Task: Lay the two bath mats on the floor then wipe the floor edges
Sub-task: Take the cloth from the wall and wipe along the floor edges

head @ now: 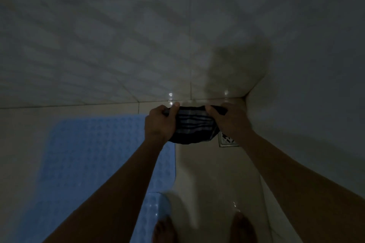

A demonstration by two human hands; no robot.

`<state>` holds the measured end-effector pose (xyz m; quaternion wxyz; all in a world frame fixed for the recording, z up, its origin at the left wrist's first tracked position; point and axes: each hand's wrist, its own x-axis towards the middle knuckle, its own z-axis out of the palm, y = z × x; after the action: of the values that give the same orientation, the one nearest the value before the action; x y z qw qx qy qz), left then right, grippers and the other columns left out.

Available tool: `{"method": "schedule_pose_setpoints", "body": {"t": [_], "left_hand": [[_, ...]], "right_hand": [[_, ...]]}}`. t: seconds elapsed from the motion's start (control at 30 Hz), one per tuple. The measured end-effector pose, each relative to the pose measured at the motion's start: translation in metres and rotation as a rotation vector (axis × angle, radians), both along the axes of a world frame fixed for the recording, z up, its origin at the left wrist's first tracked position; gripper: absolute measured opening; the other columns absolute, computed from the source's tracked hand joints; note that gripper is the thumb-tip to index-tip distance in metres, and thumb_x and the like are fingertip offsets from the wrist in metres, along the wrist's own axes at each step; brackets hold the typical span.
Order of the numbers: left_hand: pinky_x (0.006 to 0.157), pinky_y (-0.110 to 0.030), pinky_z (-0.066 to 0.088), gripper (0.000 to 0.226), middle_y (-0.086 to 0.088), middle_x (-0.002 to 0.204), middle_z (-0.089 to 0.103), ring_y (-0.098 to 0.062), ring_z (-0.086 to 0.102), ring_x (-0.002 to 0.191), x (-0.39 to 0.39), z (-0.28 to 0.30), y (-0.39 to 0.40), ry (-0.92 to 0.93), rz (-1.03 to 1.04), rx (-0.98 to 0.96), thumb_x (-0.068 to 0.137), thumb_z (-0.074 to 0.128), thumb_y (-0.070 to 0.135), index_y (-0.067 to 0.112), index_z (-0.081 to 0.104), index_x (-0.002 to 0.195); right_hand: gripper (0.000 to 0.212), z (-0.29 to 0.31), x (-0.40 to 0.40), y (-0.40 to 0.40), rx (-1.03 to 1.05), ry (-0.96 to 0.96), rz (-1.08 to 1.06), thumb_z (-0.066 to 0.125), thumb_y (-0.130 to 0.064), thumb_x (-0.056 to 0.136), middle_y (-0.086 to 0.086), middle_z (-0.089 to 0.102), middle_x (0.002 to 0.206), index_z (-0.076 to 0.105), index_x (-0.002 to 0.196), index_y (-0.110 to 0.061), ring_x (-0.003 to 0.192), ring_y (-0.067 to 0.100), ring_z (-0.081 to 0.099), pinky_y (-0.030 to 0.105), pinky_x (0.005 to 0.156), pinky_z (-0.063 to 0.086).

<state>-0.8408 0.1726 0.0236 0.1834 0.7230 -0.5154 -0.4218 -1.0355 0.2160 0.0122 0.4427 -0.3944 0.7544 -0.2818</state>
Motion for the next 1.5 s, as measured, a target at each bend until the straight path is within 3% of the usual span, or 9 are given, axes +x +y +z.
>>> {"method": "schedule_pose_setpoints", "body": {"t": [0.1, 0.3, 0.43, 0.63, 0.77, 0.87, 1.03, 1.23, 1.5], "left_hand": [[0.071, -0.033, 0.054, 0.054, -0.006, 0.078, 0.070, -0.020, 0.066, 0.077, -0.006, -0.072, -0.009, -0.054, -0.010, -0.043, 0.095, 0.055, 0.059, 0.008, 0.068, 0.083], [0.071, -0.032, 0.052, 0.043, -0.002, 0.083, 0.068, -0.021, 0.065, 0.080, -0.006, -0.195, -0.041, -0.130, -0.016, -0.120, 0.095, 0.058, 0.056, 0.014, 0.066, 0.088], [0.072, -0.030, 0.043, 0.040, -0.007, 0.090, 0.069, -0.021, 0.061, 0.084, -0.010, -0.254, -0.070, -0.155, -0.043, -0.166, 0.096, 0.059, 0.052, 0.013, 0.065, 0.091], [0.076, -0.036, 0.046, 0.046, -0.013, 0.107, 0.067, -0.034, 0.063, 0.102, -0.024, -0.329, -0.112, -0.243, -0.048, -0.253, 0.096, 0.054, 0.057, 0.013, 0.065, 0.099], [0.084, -0.045, 0.051, 0.051, -0.014, 0.114, 0.062, -0.037, 0.058, 0.111, -0.028, -0.354, -0.122, -0.307, -0.132, -0.267, 0.099, 0.045, 0.060, 0.014, 0.064, 0.111], [0.090, -0.046, 0.043, 0.050, -0.011, 0.130, 0.055, -0.034, 0.044, 0.123, -0.029, -0.363, -0.114, -0.575, -0.240, -0.335, 0.102, 0.037, 0.057, 0.020, 0.057, 0.129], [0.097, -0.051, 0.040, 0.040, -0.007, 0.136, 0.056, -0.033, 0.048, 0.122, -0.031, -0.379, -0.102, -0.684, -0.391, -0.639, 0.100, 0.044, 0.051, 0.025, 0.062, 0.124], [0.100, -0.055, 0.037, 0.051, -0.001, 0.147, 0.044, -0.029, 0.037, 0.131, -0.035, -0.393, -0.103, -0.697, -0.446, -0.488, 0.102, 0.024, 0.058, 0.032, 0.044, 0.142], [0.093, -0.045, 0.034, 0.047, -0.005, 0.141, 0.043, -0.030, 0.041, 0.119, -0.034, -0.394, -0.111, -0.730, -0.443, -0.459, 0.102, 0.025, 0.056, 0.037, 0.042, 0.141]], "right_hand": [[0.042, -0.079, 0.003, -0.009, -0.006, 0.153, 0.025, 0.052, -0.060, 0.094, 0.002, 0.055, 0.082, 0.046, 0.074, -0.023, 0.085, 0.029, 0.060, 0.028, 0.067, 0.039], [0.045, -0.201, 0.005, -0.042, -0.086, 0.254, 0.064, 0.042, -0.067, 0.091, 0.007, 0.065, 0.090, 0.057, 0.088, -0.026, 0.083, 0.030, 0.064, 0.042, 0.074, 0.056], [0.041, -0.263, -0.001, -0.074, -0.047, 0.294, 0.069, 0.039, -0.067, 0.093, 0.008, 0.065, 0.098, 0.054, 0.089, -0.030, 0.091, 0.030, 0.062, 0.041, 0.081, 0.054], [0.035, -0.329, -0.013, -0.117, -0.081, 0.361, 0.060, 0.041, -0.060, 0.097, 0.012, 0.065, 0.100, 0.050, 0.089, -0.028, 0.087, 0.032, 0.063, 0.038, 0.072, 0.051], [0.042, -0.351, -0.012, -0.126, -0.079, 0.446, 0.080, 0.038, -0.056, 0.100, 0.010, 0.066, 0.115, 0.056, 0.114, -0.020, 0.101, 0.032, 0.063, 0.041, 0.079, 0.052], [0.043, -0.360, -0.005, -0.122, -0.132, 0.658, 0.114, 0.041, -0.051, 0.101, 0.008, 0.053, 0.134, 0.052, 0.131, -0.023, 0.121, 0.033, 0.048, 0.046, 0.089, 0.047], [0.039, -0.379, 0.012, -0.107, -0.378, 0.901, 0.123, 0.045, -0.049, 0.097, 0.011, 0.052, 0.141, 0.062, 0.122, -0.025, 0.123, 0.037, 0.045, 0.050, 0.091, 0.040], [0.052, -0.394, 0.017, -0.104, -0.295, 0.966, 0.161, 0.035, -0.057, 0.098, 0.010, 0.053, 0.136, 0.057, 0.132, -0.025, 0.121, 0.038, 0.047, 0.053, 0.100, 0.035], [0.050, -0.398, 0.017, -0.113, -0.258, 0.968, 0.125, 0.037, -0.058, 0.097, 0.008, 0.055, 0.131, 0.055, 0.135, -0.032, 0.113, 0.035, 0.047, 0.049, 0.095, 0.037]]}}
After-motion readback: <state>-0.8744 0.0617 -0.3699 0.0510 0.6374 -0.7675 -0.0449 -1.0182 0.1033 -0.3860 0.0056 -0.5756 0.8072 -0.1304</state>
